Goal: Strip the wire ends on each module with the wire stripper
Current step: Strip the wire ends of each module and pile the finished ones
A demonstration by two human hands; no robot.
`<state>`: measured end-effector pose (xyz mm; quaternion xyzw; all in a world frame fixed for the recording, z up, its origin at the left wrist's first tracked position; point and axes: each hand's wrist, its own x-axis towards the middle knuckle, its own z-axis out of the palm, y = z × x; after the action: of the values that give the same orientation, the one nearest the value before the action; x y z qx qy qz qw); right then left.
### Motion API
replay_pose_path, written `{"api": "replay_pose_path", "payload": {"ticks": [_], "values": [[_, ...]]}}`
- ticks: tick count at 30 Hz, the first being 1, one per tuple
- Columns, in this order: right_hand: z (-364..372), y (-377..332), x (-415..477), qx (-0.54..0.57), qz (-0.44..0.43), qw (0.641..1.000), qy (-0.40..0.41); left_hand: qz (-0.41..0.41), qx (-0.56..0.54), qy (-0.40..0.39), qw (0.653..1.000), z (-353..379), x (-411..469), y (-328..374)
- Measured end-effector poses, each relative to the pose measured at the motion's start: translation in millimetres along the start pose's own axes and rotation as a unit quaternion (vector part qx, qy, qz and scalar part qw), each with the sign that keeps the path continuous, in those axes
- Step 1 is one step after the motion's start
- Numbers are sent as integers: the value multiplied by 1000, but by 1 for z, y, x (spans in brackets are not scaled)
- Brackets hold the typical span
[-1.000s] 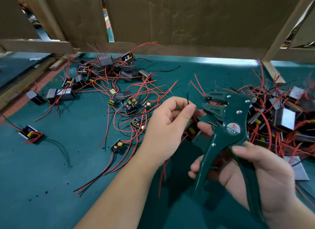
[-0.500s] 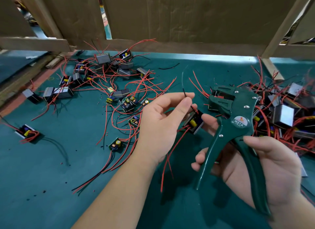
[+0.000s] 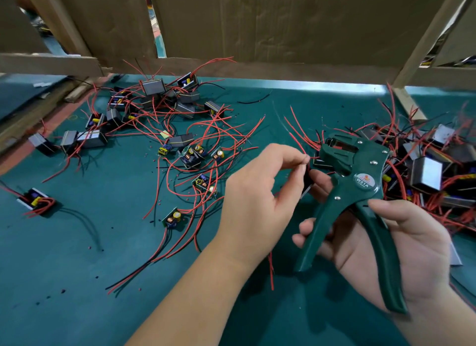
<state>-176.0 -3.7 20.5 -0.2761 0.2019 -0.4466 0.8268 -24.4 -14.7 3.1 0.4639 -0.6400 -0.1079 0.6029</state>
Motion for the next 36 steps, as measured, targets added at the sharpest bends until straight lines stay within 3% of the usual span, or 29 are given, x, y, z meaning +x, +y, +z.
{"api": "replay_pose_path", "payload": {"ticks": [3, 6, 8, 13, 19, 25, 30, 36], "values": [[0, -4, 0, 7, -2, 1000, -6, -164, -151, 24, 974, 2, 2, 6], [-1, -4, -1, -2, -5, 1000, -7, -338, -314, 55, 885, 4, 7, 6], [0, -3, -1, -11, -6, 1000, -14, -380, -360, 74, 849, 3, 10, 3], [1, 2, -2, -32, -4, 999, -12, -298, -240, 16, 924, -8, 13, 0], [1, 5, -1, -53, 3, 999, -10, -266, -252, -87, 927, -16, 15, 1], [0, 6, -2, -45, -2, 999, -16, -261, -308, -146, 903, -12, 8, 2], [1, 7, -1, -14, 22, 999, -19, -278, -325, -87, 900, -10, 12, -1], [1, -3, 6, -30, 30, 992, 117, -370, -413, -66, 829, -15, 18, -3]]}}
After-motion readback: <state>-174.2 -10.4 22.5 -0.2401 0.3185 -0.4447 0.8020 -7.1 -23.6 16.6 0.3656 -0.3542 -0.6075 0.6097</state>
